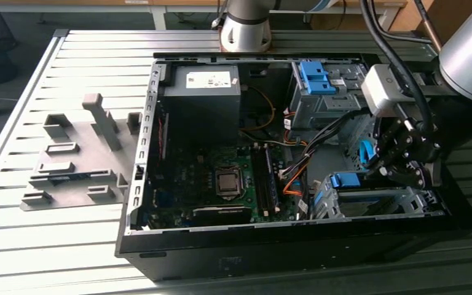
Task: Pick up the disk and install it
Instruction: 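Insert the second disk wire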
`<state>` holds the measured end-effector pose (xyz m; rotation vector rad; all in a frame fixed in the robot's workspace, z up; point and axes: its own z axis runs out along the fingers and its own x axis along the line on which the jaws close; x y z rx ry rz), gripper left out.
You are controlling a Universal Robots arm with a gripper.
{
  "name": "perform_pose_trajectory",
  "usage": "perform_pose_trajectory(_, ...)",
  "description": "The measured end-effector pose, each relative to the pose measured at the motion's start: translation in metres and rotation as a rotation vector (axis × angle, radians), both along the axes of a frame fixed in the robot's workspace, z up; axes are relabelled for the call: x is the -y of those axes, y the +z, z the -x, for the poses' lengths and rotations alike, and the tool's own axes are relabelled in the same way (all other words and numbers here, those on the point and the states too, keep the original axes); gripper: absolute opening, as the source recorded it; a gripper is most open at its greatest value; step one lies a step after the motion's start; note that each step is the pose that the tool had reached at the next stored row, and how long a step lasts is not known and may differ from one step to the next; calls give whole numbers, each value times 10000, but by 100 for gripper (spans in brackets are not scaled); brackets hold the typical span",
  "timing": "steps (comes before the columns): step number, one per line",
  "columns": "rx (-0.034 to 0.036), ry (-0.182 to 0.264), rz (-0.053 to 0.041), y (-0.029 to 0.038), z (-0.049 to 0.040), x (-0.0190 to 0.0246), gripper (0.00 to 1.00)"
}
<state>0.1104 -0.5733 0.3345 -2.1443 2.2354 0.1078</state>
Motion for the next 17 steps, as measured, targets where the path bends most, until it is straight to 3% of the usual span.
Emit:
perform_pose_trajectory(9, 0, 1, 9, -50, -1, 13, 16)
perform_pose_trajectory(17, 2, 2, -9, -57, -2, 14, 17)
